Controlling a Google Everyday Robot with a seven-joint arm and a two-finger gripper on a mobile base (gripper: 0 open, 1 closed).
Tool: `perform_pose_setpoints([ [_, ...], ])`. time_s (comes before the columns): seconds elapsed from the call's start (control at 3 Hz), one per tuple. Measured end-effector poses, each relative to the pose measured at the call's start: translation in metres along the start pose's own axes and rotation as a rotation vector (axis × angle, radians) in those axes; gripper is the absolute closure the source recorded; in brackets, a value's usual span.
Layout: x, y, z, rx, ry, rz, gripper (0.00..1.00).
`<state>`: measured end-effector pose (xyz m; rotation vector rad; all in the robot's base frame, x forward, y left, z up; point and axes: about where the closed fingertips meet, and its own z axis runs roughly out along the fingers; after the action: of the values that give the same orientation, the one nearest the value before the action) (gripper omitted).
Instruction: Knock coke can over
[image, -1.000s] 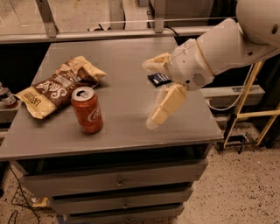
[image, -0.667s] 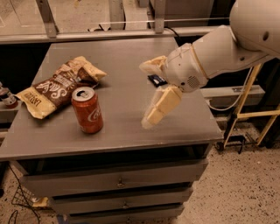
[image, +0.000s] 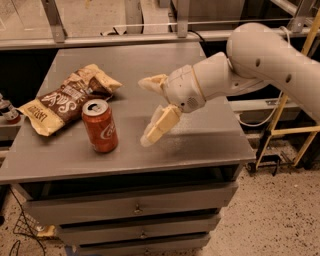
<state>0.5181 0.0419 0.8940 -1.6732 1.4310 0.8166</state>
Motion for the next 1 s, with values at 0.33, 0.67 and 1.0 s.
perform_pose_setpoints([
  [0.33,0.001,-0.005,0.020,-0.019,-0.060,-0.014,0.00],
  [0.67,-0.009,-0.003,0.035,-0.044,-0.103,-0.046,0.00],
  [1.0,-0.019,-0.001,0.047,-0.070,-0.139,-0.062,0.00],
])
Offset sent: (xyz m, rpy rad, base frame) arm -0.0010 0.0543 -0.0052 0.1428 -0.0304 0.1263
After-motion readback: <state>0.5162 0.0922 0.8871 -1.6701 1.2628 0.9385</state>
